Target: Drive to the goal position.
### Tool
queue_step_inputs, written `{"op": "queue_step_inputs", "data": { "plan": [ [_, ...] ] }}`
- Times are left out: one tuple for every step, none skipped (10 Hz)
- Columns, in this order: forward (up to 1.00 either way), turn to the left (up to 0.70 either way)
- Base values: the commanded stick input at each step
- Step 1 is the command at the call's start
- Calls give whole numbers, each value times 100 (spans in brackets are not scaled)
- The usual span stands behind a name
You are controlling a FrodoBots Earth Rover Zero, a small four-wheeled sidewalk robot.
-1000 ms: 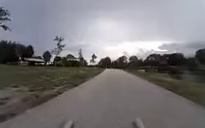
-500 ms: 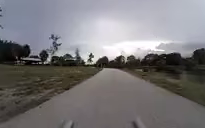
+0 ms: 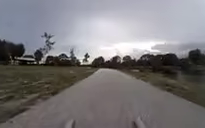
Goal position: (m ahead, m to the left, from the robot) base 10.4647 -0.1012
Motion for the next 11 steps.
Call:
{"op": "queue_step_inputs", "data": {
  "plan": [
    [100,0],
    [100,0],
    [100,0],
    [100,-3],
    [100,-40],
    [100,0],
    [100,0],
    [100,0],
    [100,0],
    [100,0],
    [100,0]
  ]
}}
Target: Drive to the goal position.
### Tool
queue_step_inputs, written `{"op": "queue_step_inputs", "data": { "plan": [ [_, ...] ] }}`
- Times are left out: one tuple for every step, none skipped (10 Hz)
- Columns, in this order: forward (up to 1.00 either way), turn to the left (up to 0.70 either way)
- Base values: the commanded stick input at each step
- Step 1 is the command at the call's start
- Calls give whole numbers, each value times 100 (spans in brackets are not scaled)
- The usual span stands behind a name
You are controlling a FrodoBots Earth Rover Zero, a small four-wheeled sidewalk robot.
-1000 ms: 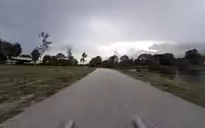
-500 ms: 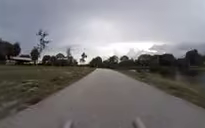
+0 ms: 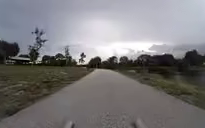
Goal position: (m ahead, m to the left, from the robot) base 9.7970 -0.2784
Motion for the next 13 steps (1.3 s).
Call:
{"op": "queue_step_inputs", "data": {
  "plan": [
    [100,0],
    [100,0],
    [100,0],
    [100,0],
    [100,0],
    [100,0],
    [100,0],
    [100,0],
    [100,39],
    [100,35],
    [100,30],
    [100,25],
    [100,20]
  ]
}}
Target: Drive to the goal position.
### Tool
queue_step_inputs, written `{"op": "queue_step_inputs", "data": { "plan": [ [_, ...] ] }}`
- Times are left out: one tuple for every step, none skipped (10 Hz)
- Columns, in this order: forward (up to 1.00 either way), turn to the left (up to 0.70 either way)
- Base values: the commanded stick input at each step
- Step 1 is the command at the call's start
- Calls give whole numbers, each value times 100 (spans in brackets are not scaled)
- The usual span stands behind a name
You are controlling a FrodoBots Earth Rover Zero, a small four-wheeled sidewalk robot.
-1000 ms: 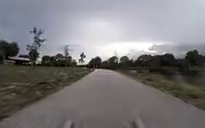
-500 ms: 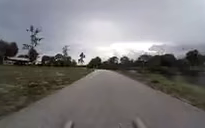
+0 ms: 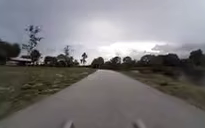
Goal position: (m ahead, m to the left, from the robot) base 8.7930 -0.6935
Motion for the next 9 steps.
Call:
{"op": "queue_step_inputs", "data": {
  "plan": [
    [100,15],
    [100,10],
    [100,5],
    [100,1],
    [100,0],
    [100,0],
    [100,0],
    [100,0],
    [100,0]
  ]
}}
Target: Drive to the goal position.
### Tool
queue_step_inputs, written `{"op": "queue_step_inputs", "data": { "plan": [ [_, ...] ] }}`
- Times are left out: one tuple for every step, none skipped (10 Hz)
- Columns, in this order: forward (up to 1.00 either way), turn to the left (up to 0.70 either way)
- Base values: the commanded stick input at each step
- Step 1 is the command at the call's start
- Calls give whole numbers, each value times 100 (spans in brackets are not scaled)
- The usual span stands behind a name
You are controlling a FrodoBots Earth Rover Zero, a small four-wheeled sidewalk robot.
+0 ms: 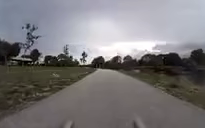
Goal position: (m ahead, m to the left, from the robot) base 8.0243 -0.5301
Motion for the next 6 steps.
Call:
{"op": "queue_step_inputs", "data": {
  "plan": [
    [100,0],
    [100,0],
    [100,0],
    [100,0],
    [100,0],
    [100,0]
  ]
}}
